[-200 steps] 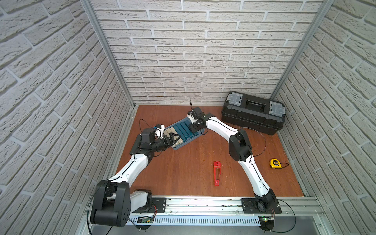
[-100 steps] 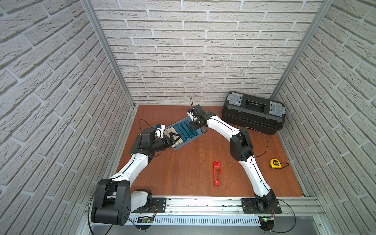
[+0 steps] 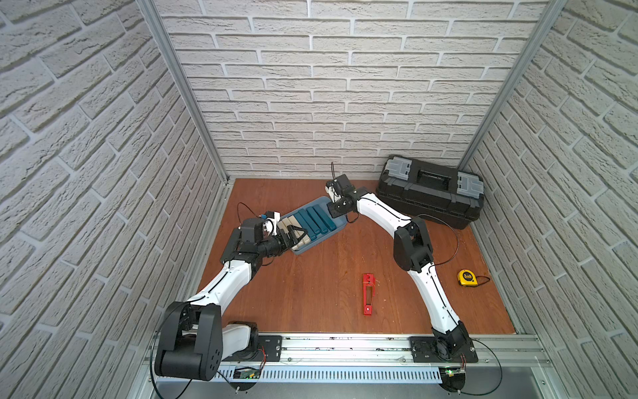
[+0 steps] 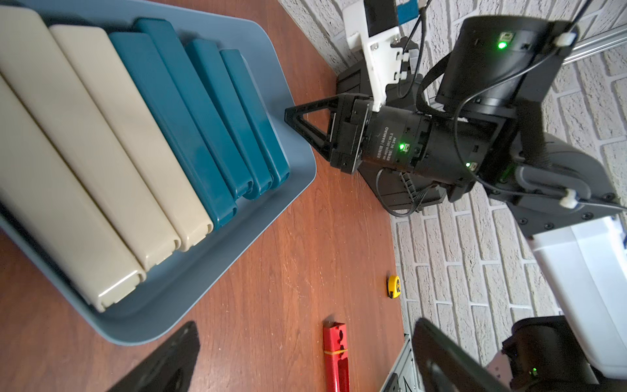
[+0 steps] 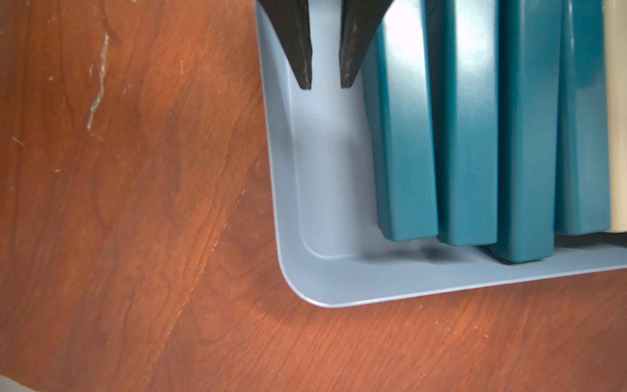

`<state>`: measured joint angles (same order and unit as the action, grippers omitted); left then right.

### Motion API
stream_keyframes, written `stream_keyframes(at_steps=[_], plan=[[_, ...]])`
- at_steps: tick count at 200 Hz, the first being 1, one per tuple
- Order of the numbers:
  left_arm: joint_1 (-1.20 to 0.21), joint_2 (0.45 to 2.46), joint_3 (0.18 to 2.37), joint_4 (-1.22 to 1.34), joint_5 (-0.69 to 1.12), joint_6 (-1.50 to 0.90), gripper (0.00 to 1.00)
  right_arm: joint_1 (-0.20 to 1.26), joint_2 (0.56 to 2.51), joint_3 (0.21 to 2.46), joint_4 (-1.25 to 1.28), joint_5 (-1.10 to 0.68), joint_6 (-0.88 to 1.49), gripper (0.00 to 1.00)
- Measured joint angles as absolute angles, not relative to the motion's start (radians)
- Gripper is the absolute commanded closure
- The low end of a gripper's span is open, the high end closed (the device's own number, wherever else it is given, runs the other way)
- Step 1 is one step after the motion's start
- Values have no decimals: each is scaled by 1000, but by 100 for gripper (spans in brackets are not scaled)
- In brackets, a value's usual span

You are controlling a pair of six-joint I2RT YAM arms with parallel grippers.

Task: Put the pruning pliers into the storage box
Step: Place the pruning pliers in the storage box.

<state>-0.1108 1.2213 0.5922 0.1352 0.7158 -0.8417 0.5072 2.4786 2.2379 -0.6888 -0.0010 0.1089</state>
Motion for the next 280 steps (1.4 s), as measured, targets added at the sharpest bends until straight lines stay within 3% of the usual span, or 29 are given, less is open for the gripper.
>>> stream_keyframes(at_steps=[139,280], plan=[[-107,1243,592,135,716,-839,2,508,2564,2273,-692,-52,124,79],[-107,1251,591,145,716,-839,2,505,2596,2308,-670,-234,134,77]])
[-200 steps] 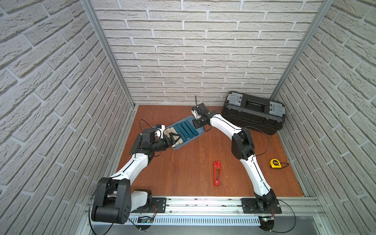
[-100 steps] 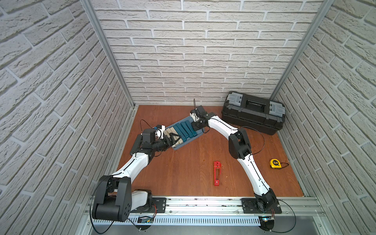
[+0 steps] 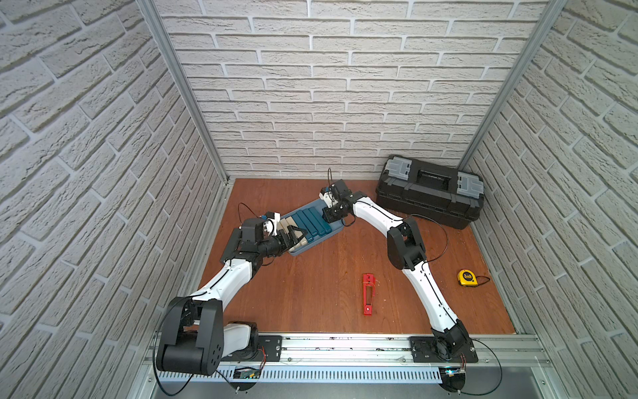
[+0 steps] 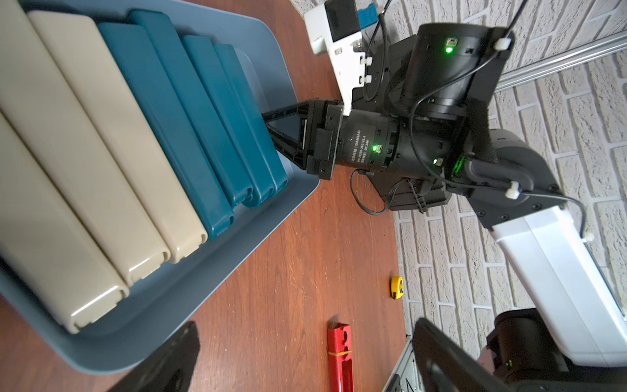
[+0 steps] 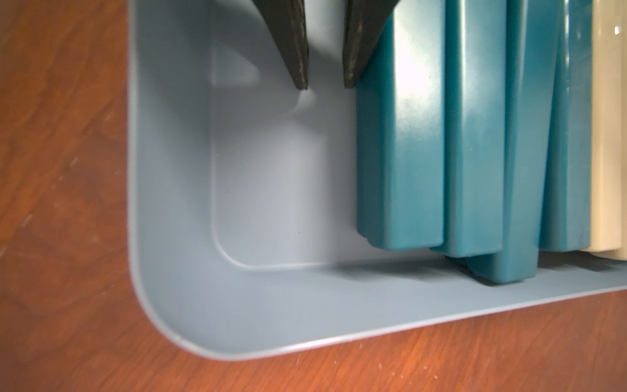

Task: Put the pruning pliers into the storage box
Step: Place the pruning pliers in the storage box.

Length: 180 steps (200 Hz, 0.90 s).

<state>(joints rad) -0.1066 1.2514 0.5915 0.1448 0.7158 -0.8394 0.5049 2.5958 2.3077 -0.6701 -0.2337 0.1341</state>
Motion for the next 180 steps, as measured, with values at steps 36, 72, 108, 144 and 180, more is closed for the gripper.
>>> stream_keyframes(at_steps=[36,72,108,144,180], plan=[[-107,1252,591,149,715,-839,2,506,2595,2308,-671,-216,125,72],[-107,1253,602,98,702,-817,2,508,2566,2286,-675,-179,111,69],[-107,1252,653,0,692,-784,2,508,2463,2258,-697,-151,97,67],[-107,1222,682,-83,709,-759,2,508,2237,2089,-700,-123,117,65],[-133,1194,682,-133,782,-755,2,514,1958,1763,-675,-75,184,64]])
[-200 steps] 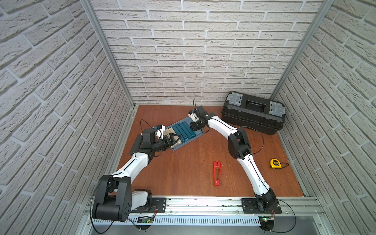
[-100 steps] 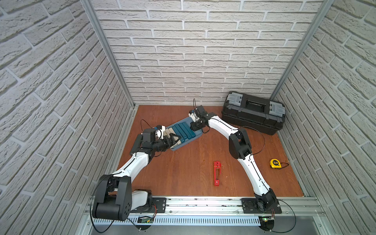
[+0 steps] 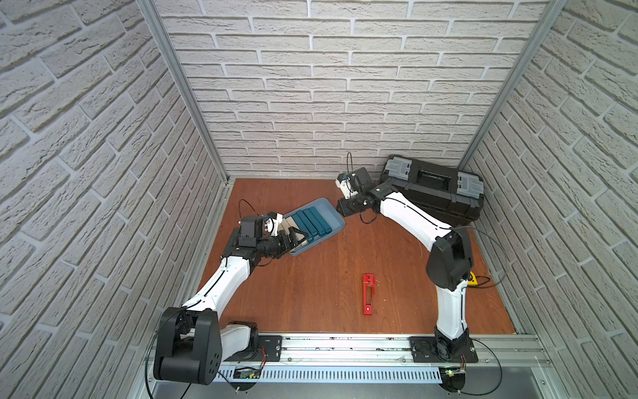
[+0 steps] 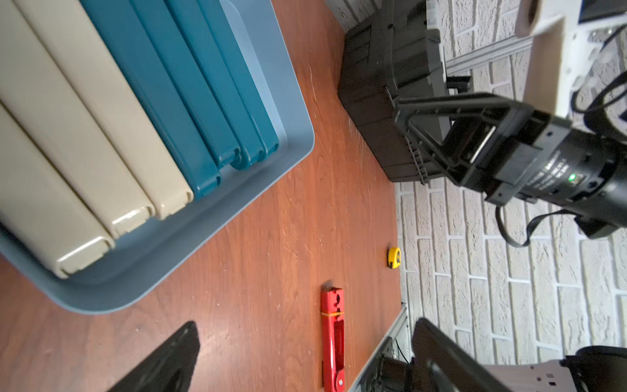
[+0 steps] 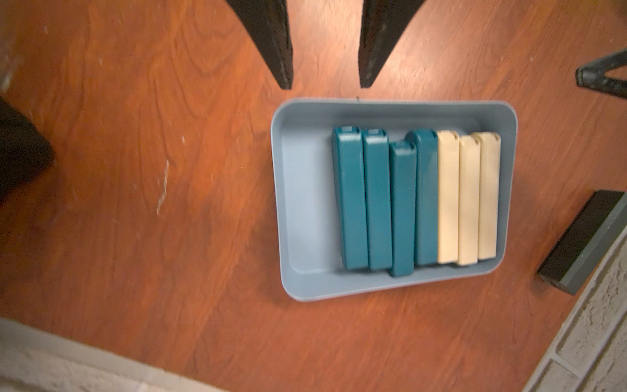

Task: Put the pruning pliers into the storage box
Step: Place the pruning pliers in the storage box, then pick up the pruning pliers from the center of the board.

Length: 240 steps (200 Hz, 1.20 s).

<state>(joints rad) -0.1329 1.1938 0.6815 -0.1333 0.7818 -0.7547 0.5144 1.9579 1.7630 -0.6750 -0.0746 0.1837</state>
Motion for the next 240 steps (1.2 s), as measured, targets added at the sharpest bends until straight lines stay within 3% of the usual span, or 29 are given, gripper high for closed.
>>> stream_keyframes(at_steps=[63,148,240], plan=[[-357,1126,671,-192,834,-744,2,586,1602,1299,-683,62,342,65],[-497,1045,567,-205,824,-772,2,796,1128,851,-793,277,674,65],[-566,1074,508,-141,760,-826,2,1041,1175,701,-728,344,941,63]])
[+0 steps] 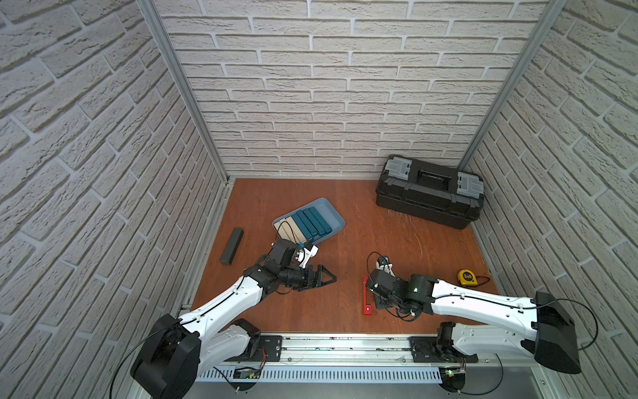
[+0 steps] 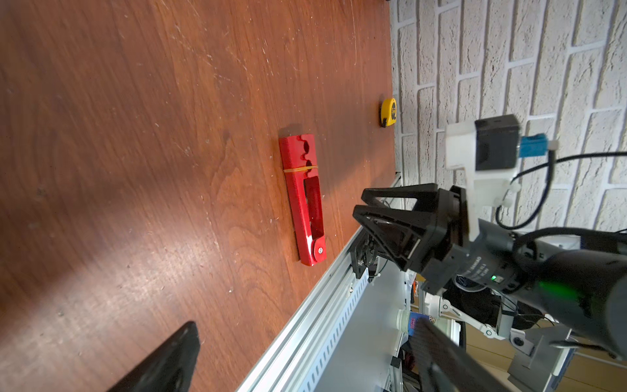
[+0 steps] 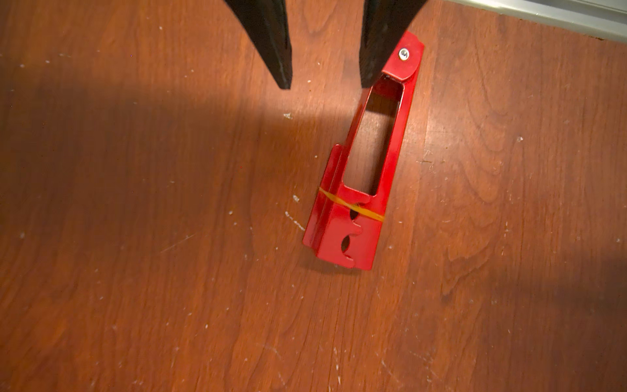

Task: Put the pruning pliers into the storage box
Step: Pick up the pruning pliers from the center of the board.

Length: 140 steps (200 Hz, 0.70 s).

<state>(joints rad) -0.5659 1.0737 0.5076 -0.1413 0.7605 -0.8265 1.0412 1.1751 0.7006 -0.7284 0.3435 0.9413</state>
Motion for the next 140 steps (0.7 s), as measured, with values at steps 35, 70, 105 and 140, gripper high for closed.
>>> stream_keyframes(at_steps=[35,70,105,140], plan=[[-571,1085,491,-106,755,-833,2,1045,1180,653,-665,344,989,63],[-572,1104,480,-86,754,-836,2,1045,1225,629,-607,340,1009,63],[-573,1115,478,-72,754,-840,2,1045,1263,629,-559,334,1015,63],[-573,1116,469,-54,754,-842,2,1045,1279,629,-547,332,1018,63]])
